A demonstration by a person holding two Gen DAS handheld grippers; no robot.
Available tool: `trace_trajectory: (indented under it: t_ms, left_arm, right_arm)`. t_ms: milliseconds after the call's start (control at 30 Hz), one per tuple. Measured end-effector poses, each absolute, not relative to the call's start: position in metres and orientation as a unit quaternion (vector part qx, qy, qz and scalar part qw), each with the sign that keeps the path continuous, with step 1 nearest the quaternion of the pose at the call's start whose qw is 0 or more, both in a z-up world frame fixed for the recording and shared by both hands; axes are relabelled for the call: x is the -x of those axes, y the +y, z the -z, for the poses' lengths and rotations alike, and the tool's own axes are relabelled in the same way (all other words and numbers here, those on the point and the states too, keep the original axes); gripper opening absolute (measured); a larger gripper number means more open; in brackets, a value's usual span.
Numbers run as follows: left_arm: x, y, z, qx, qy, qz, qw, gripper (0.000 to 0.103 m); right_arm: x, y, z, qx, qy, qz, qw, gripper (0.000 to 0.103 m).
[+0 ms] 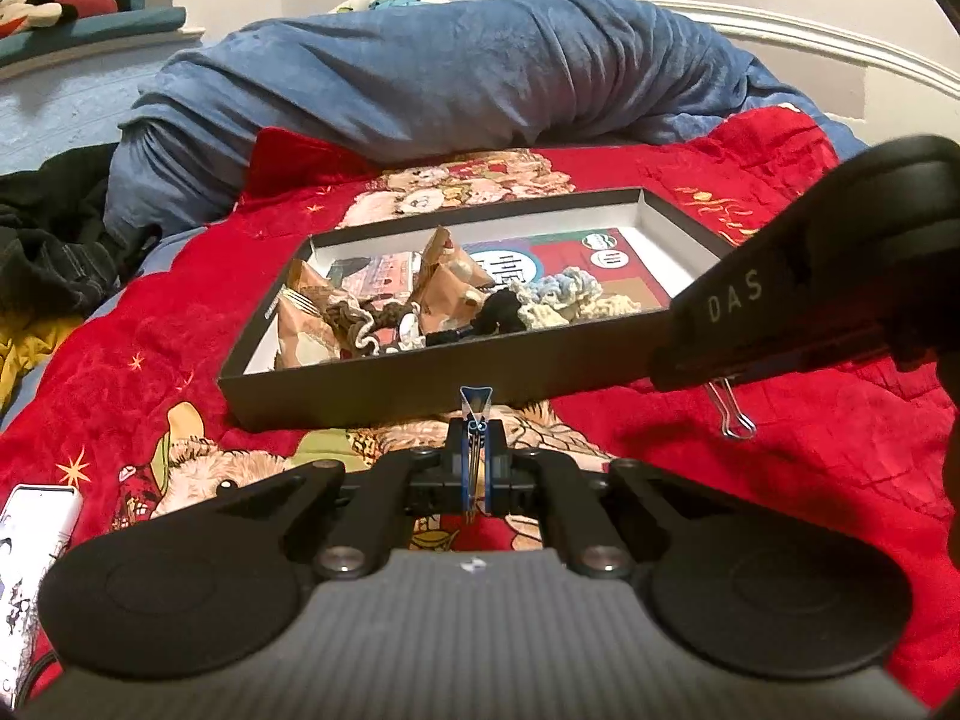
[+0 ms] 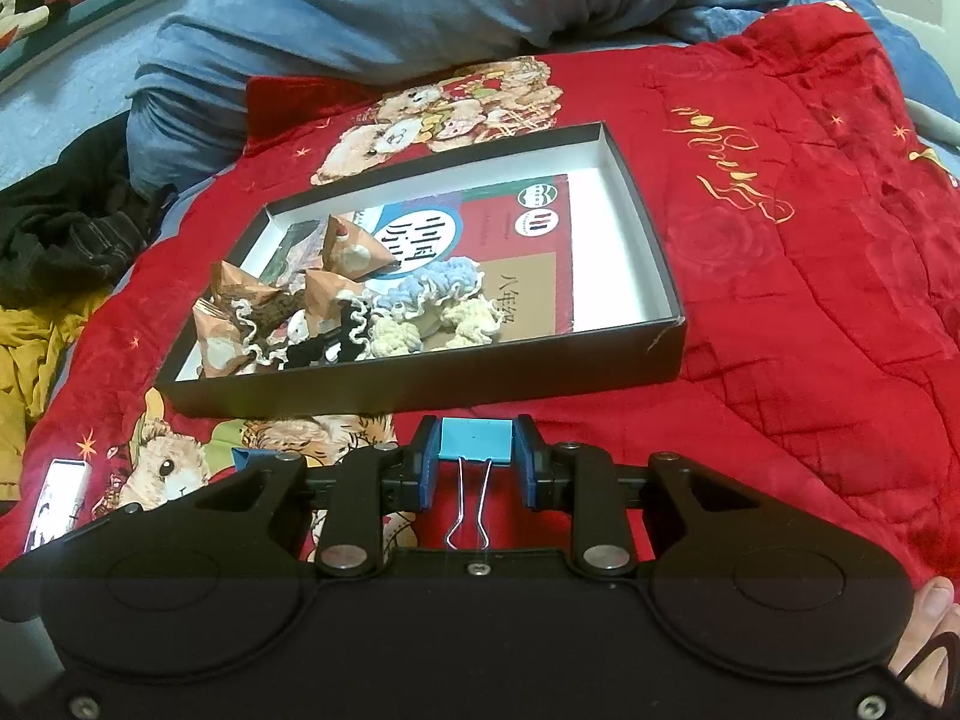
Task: Organize objects
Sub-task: 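Lift both held binder clips, carry them over the lid and lower them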
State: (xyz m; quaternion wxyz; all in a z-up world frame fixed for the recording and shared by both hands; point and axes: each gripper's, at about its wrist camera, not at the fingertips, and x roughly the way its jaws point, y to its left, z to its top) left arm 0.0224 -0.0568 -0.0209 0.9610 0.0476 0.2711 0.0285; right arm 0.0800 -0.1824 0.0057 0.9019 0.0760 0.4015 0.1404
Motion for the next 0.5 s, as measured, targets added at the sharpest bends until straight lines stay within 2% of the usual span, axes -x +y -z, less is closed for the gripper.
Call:
trace_trajectory:
  t_ms: [500]
  left_arm:
    - [-0.0246, -0.0526, 0.0167, -0.040, 0.264, -0.031, 0.963, 0.006]
  right_arm:
    - [-0.0785, -0.1826, -0.0098, -0.082, 0.401, -0.140, 0.902, 0.025]
